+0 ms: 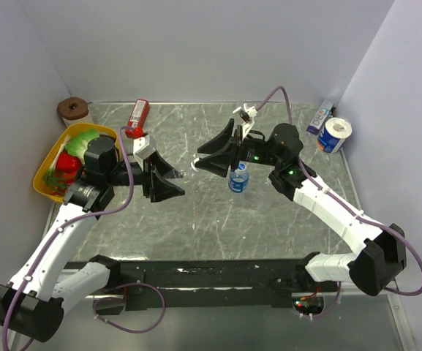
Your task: Unscrew the bottle caps
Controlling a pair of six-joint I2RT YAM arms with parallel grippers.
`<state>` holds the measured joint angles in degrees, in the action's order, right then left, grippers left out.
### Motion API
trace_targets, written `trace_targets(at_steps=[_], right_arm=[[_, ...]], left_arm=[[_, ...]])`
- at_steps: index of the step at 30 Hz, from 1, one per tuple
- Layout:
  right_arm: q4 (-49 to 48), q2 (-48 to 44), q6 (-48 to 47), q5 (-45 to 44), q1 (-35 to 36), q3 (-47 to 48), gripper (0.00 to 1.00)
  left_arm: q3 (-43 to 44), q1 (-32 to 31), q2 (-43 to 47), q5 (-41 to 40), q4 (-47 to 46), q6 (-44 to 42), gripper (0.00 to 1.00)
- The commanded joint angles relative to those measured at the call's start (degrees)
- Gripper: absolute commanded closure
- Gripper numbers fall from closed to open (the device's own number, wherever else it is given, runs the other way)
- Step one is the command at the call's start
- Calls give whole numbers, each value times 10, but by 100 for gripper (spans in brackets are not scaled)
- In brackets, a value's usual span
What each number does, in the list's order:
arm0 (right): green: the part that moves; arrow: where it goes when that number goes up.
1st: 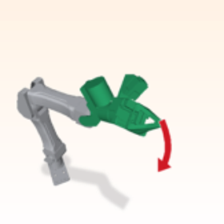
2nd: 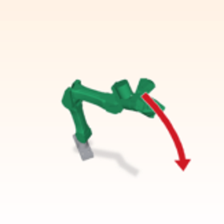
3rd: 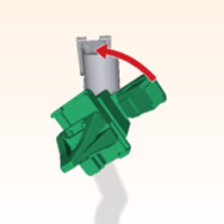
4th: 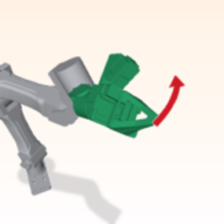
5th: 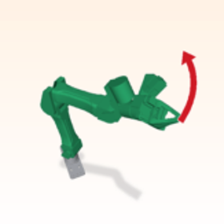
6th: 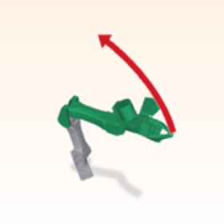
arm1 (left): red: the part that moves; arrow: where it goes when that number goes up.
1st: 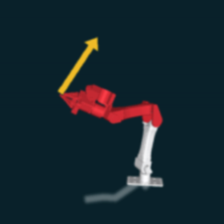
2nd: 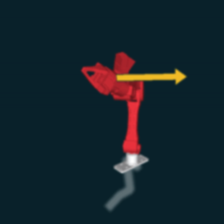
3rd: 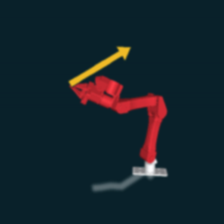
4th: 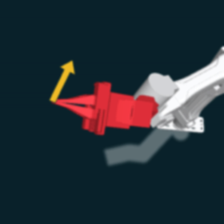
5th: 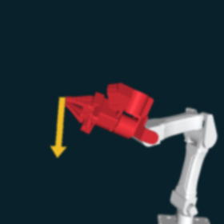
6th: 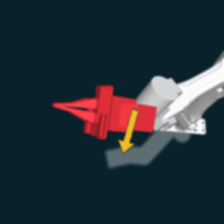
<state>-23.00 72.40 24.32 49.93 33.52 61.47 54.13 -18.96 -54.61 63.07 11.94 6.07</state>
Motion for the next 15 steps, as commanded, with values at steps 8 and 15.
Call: trace_targets(at_steps=[8, 15], right_arm=[[43, -26, -43, -41, -23, -25, 28], [59, -45, -53, -45, -28, -34, 27]], left_arm=[[37, -6, 27, 67, -37, -23, 61], [34, -6, 28, 63, -45, -18, 61]])
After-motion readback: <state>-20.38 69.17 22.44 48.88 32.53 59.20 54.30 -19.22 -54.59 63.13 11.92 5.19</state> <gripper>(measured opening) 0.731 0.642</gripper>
